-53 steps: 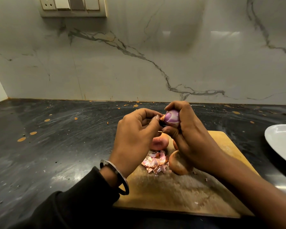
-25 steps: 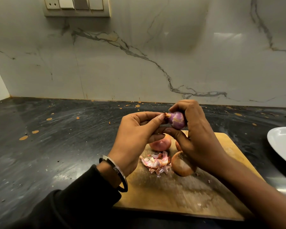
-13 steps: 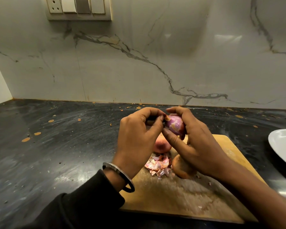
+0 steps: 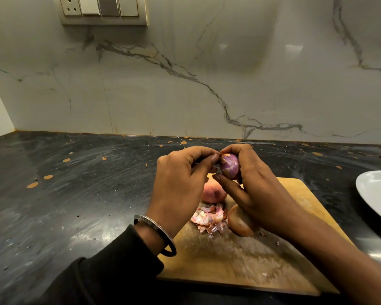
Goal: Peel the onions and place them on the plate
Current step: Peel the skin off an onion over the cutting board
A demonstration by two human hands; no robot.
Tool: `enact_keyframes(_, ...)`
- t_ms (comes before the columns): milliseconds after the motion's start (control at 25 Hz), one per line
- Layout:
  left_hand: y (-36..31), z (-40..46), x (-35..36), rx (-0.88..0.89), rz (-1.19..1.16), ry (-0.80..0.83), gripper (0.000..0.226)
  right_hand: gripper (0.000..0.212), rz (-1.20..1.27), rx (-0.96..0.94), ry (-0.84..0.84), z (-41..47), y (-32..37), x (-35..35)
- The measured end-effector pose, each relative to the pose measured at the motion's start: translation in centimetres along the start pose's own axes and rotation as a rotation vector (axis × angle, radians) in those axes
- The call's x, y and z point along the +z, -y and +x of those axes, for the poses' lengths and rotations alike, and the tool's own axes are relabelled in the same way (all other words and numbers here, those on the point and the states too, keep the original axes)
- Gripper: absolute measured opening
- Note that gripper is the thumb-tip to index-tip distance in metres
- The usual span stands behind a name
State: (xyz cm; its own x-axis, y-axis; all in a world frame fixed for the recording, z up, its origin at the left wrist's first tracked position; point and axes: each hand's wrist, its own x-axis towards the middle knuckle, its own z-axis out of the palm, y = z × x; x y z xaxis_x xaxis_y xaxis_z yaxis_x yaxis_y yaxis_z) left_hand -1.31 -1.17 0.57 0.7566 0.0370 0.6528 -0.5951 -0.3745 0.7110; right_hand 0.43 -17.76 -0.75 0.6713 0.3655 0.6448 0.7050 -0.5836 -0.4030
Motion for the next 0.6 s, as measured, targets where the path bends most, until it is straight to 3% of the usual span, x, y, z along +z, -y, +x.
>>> enact_keyframes(440, -0.22, -0.14, 0.00, 0.021, 0.003, 0.001, 0.014, 0.047, 0.041, 0.005, 0.022, -0.08, -0.15, -0.29)
enact_keyframes(600, -0.07, -0.08, -0.10, 0.112, 0.145, -0.015, 0.008, 0.044, 0.091, 0.021, 0.057, -0.12, -0.23, -0.33)
